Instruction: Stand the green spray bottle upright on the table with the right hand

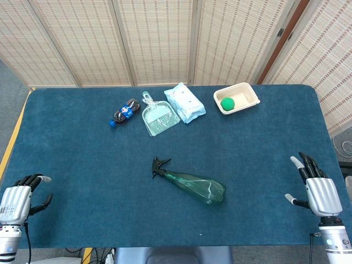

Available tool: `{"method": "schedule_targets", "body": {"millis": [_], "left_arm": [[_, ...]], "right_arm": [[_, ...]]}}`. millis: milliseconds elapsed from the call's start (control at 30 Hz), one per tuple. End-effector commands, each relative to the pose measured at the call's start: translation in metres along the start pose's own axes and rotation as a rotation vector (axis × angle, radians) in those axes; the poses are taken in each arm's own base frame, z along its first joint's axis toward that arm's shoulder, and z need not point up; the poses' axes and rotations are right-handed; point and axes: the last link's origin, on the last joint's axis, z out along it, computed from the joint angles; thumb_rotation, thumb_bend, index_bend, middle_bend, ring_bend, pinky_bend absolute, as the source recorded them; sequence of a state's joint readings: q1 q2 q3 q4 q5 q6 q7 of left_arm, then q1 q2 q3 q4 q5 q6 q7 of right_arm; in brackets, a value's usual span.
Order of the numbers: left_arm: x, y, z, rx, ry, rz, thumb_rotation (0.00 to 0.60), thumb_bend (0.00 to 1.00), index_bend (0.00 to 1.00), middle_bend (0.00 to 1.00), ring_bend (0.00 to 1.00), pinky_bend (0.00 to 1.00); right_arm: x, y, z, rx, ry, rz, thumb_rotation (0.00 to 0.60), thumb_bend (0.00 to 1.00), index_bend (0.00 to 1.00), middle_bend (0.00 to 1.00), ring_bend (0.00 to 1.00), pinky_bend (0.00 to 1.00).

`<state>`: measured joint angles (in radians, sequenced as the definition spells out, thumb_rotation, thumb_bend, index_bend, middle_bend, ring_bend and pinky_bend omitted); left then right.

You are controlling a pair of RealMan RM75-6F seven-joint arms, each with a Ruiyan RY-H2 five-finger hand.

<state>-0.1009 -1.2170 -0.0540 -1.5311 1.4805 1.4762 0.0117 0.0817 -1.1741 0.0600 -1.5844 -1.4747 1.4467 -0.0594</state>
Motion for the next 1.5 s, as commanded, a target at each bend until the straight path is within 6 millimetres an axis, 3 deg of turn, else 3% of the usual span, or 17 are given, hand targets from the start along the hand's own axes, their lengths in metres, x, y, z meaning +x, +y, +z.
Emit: {"method": "schedule_targets", "body": {"millis": [33, 333, 467, 700, 900, 1167, 1500], "left_arm": [[0.000, 0.000, 0.000, 0.001, 0.001, -0.007, 0.600, 0.30, 0.38, 0.37, 0.33, 0.41], [0.002, -0.005, -0.005, 0.018, 0.001, 0.006, 0.600, 0.30, 0.38, 0.37, 0.33, 0.41], [0.002, -0.008, -0.008, 0.020, -0.003, 0.014, 0.600, 0.30, 0.39, 0.37, 0.33, 0.41], [0.005, -0.018, -0.019, 0.039, 0.002, 0.021, 0.600, 0.30, 0.39, 0.38, 0.33, 0.41], [0.006, -0.022, -0.020, 0.049, 0.001, 0.020, 0.600, 0.30, 0.38, 0.39, 0.34, 0.41], [0.006, -0.023, -0.021, 0.044, 0.000, 0.019, 0.600, 0.30, 0.38, 0.40, 0.34, 0.41], [0.007, -0.030, -0.025, 0.060, 0.002, 0.014, 0.600, 0.30, 0.38, 0.41, 0.36, 0.41]], "right_arm": [[-0.002, 0.001, -0.001, -0.003, -0.006, 0.003, 0.600, 0.00, 0.11, 0.04, 0.04, 0.28], [0.003, -0.009, 0.007, 0.023, 0.009, 0.033, 0.600, 0.00, 0.11, 0.04, 0.04, 0.28], [0.008, -0.025, 0.013, 0.071, 0.007, 0.080, 0.600, 0.00, 0.11, 0.04, 0.04, 0.28], [0.015, -0.073, 0.021, 0.226, -0.080, 0.200, 0.600, 0.00, 0.01, 0.00, 0.00, 0.26], [0.013, -0.103, 0.027, 0.337, -0.151, 0.209, 0.600, 0.00, 0.00, 0.00, 0.00, 0.22], [-0.005, -0.136, 0.037, 0.450, -0.182, 0.169, 0.600, 0.00, 0.00, 0.00, 0.00, 0.18], [-0.038, -0.162, 0.044, 0.517, -0.225, 0.097, 0.600, 0.00, 0.00, 0.00, 0.00, 0.17]]}}
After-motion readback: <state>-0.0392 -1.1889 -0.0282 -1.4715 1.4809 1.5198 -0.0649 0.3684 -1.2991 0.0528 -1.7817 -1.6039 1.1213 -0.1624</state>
